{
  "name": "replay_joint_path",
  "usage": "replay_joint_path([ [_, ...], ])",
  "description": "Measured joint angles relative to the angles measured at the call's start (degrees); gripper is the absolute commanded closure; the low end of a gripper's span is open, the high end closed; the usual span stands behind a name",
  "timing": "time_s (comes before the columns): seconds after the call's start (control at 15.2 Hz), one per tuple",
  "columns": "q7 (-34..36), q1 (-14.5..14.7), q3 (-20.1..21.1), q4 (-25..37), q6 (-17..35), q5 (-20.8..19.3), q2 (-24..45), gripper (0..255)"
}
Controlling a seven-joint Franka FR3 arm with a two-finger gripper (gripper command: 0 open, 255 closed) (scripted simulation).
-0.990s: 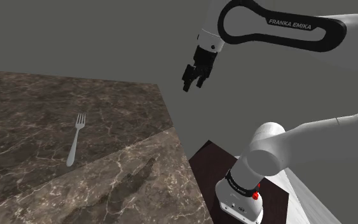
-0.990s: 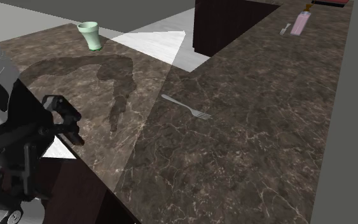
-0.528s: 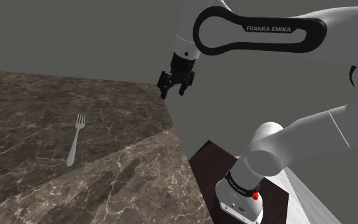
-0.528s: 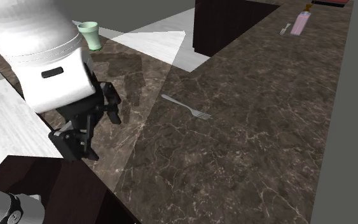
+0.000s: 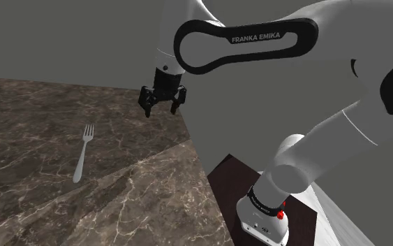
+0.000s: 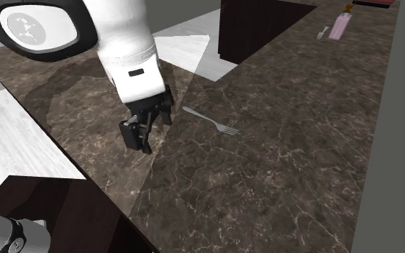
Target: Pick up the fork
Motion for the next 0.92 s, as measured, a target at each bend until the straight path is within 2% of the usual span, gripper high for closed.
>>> replay_joint_path([
  [0.26, 9.2, -0.6, 4.4, 5.3, 3.0, -2.8, 8.5, 0],
  [0.53, 18.7, -0.5, 7.6, 12.8, 4.1, -7.8, 18.3, 0],
  [0.92, 32.3, 3.0, 8.7, 26.6, 3.1, -17.0, 34.0, 0],
])
